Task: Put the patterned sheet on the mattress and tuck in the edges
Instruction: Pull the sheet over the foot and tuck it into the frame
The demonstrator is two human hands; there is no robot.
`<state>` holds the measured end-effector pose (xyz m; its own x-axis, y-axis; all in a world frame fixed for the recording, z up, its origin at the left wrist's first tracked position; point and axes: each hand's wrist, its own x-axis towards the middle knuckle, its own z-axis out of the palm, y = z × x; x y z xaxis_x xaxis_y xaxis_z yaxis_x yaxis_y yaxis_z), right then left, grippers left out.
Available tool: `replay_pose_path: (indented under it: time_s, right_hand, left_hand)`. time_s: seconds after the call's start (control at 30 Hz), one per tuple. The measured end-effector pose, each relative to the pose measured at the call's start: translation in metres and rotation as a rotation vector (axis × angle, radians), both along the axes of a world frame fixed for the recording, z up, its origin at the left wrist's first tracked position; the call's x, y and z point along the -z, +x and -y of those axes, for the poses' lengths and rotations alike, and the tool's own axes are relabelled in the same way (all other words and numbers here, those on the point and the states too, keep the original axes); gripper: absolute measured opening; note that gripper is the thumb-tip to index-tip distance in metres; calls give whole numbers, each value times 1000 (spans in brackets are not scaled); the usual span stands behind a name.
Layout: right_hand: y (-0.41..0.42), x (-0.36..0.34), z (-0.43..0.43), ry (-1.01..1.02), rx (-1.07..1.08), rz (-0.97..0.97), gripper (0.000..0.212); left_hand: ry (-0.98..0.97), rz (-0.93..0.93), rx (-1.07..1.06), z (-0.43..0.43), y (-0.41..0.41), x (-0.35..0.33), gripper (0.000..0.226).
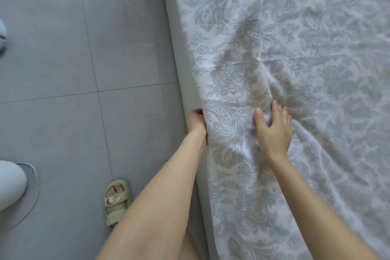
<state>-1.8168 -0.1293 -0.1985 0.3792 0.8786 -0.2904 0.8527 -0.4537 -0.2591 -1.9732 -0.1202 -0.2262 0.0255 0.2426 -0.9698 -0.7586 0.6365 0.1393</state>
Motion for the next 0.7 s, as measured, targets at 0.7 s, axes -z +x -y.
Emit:
replay_pose_path:
  time_s: [0.7]
  right_hand:
    - [-99, -19, 7, -125, -512, -43, 75]
  left_hand:
    - [229, -283, -114, 49, -77, -17, 33]
